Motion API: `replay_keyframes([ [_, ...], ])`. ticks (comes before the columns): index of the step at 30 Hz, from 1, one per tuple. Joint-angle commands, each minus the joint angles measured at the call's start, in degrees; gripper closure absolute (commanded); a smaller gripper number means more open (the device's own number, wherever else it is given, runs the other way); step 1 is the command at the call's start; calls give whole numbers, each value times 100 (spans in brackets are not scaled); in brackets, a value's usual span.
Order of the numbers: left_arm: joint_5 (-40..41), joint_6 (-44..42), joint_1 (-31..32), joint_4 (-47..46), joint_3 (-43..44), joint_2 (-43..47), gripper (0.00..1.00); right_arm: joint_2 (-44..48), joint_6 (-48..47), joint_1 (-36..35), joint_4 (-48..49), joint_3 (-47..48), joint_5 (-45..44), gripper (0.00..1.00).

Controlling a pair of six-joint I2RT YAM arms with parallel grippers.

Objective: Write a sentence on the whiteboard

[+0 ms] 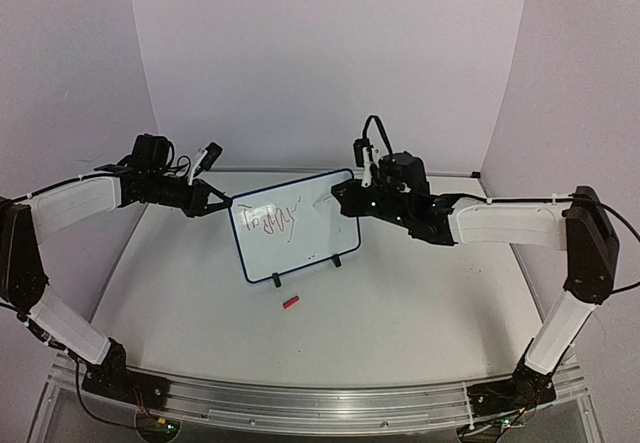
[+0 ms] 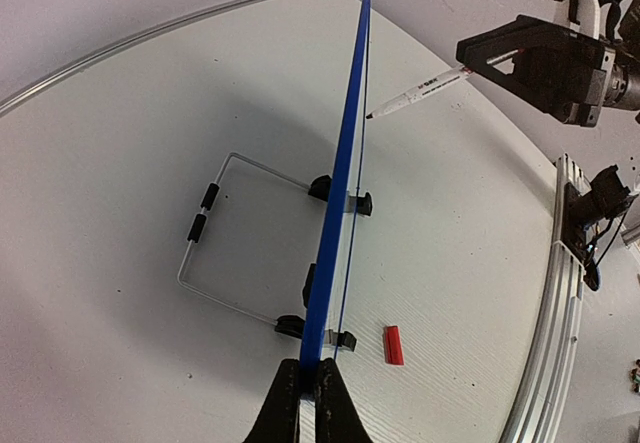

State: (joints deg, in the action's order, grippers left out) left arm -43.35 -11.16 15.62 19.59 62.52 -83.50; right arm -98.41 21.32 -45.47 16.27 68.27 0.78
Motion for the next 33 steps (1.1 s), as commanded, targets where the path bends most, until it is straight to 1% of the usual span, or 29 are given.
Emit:
replay_keyframes([
  [1,11,-88,29,69,123,193,100,-137,60,46,185,261,-78,100],
  [14,22,-100,29,79,135,194,100,-367,-3,44,250,454,218,100],
  [22,20,-101,34,77,129,185,100,-395,54,44,187,233,263,100],
  [24,15,-105,30,71,137,181,100,-341,47,42,166,149,180,100],
  [29,11,-104,30,71,130,174,100,-130,8,44,56,-13,-362,100],
  [33,11,-98,31,71,135,172,100,-115,-34,42,8,-42,-388,100],
])
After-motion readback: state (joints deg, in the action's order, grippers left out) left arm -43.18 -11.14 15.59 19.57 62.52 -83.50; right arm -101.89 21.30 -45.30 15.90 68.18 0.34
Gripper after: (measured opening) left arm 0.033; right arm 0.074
